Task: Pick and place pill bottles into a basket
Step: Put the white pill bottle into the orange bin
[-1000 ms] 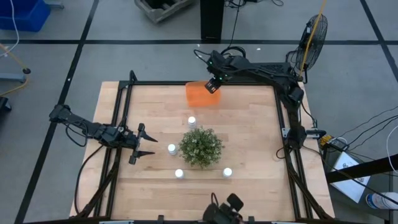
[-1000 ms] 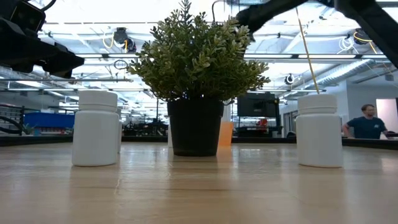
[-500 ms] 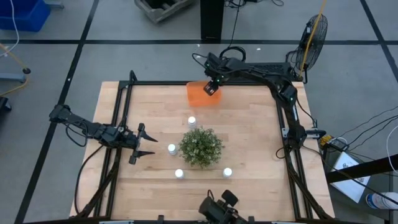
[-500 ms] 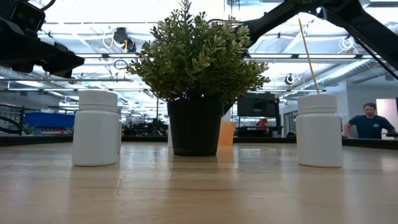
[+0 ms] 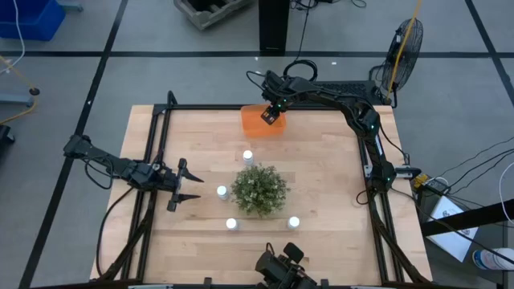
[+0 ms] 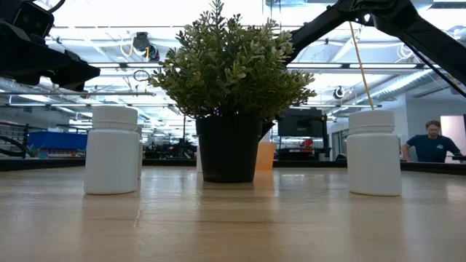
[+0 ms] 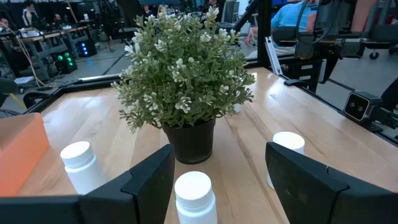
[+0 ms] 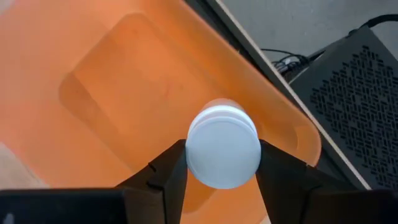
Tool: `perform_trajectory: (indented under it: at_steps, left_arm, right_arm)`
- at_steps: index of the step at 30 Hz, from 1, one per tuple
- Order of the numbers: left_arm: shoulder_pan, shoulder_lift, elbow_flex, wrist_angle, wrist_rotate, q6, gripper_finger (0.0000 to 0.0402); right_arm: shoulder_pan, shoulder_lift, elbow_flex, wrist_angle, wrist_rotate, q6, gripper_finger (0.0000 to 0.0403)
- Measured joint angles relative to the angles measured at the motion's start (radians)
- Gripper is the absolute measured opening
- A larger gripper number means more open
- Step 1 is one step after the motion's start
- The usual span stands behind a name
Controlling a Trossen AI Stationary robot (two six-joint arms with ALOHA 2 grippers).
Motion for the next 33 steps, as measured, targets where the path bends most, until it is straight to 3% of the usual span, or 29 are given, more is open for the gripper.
perform_trajectory:
  at_steps: [11, 33]
  left_arm:
    - [0.0, 0.0, 0.0, 0.0, -0.002, 0.005, 0.0255]
    - [0.0, 0.0, 0.0, -0.001, -0.003, 0.009, 0.0255]
  right_arm:
    - [-0.014, 0.0, 0.0, -0.006, -0.043, -0.01, 0.0189]
    - [0.008, -0.076, -0.002, 0.004, -0.014, -0.051, 0.019]
